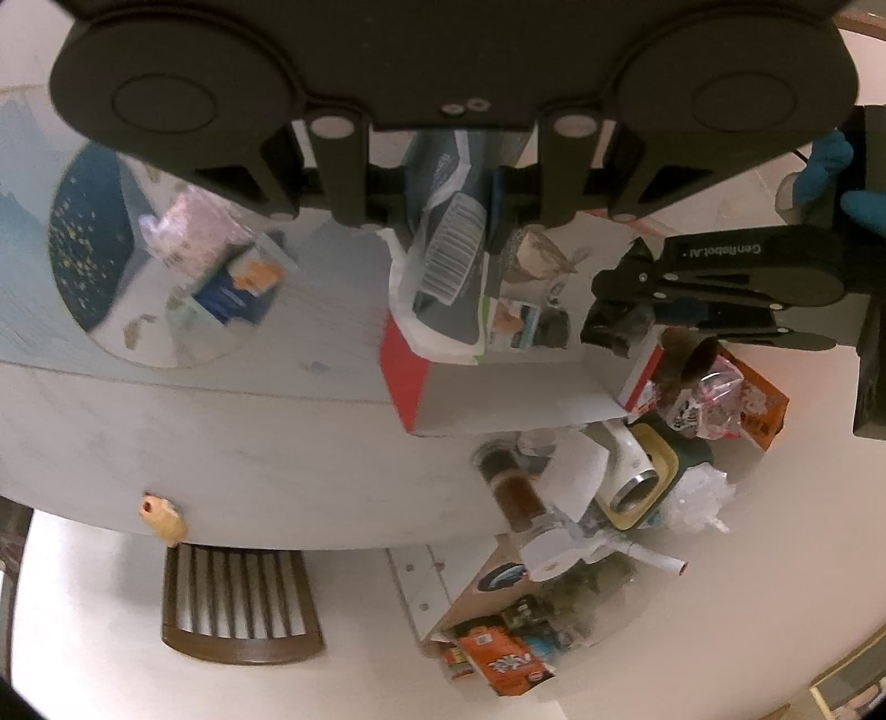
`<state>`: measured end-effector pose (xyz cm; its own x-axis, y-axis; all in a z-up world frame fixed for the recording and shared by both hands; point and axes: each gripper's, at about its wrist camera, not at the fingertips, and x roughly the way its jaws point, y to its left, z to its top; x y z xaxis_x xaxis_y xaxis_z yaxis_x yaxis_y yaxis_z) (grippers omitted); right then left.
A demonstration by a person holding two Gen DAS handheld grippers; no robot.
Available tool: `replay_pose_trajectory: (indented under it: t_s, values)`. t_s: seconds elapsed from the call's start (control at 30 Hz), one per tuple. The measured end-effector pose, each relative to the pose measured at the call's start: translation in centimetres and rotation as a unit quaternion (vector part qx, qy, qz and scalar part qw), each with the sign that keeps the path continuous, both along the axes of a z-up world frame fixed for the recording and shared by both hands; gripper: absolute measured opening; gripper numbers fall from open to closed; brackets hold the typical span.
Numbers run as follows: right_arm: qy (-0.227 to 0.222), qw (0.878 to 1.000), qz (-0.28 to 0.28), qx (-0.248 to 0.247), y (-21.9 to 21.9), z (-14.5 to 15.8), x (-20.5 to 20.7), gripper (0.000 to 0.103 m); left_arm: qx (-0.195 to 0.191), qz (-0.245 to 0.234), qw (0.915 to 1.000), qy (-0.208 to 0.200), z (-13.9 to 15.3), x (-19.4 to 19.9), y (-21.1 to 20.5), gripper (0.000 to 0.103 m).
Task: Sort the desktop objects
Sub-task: 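Lift the black packet with the left tool while the right tool carries the wipes pack toward the box, then lower both tools into the box and release the black packet and wipes pack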
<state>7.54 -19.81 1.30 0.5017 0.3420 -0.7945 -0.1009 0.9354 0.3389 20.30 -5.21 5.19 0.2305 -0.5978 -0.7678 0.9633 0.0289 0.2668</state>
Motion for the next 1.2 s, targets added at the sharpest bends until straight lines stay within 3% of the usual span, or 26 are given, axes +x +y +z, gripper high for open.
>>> replay_pose_trajectory:
  t_s: [0.7,1.2]
  values:
    - [0.013,0.998,0.058,-0.022,7.0,-1.8,7.1,0.024,0.021,0.063,0.9975,-0.024,-0.6,6.9,-1.1,0.034]
    - [0.037,0.994,0.080,-0.061,10.4,-6.7,12.0,0.024,0.056,0.083,0.9945,-0.032,-3.7,9.2,-3.3,0.034]
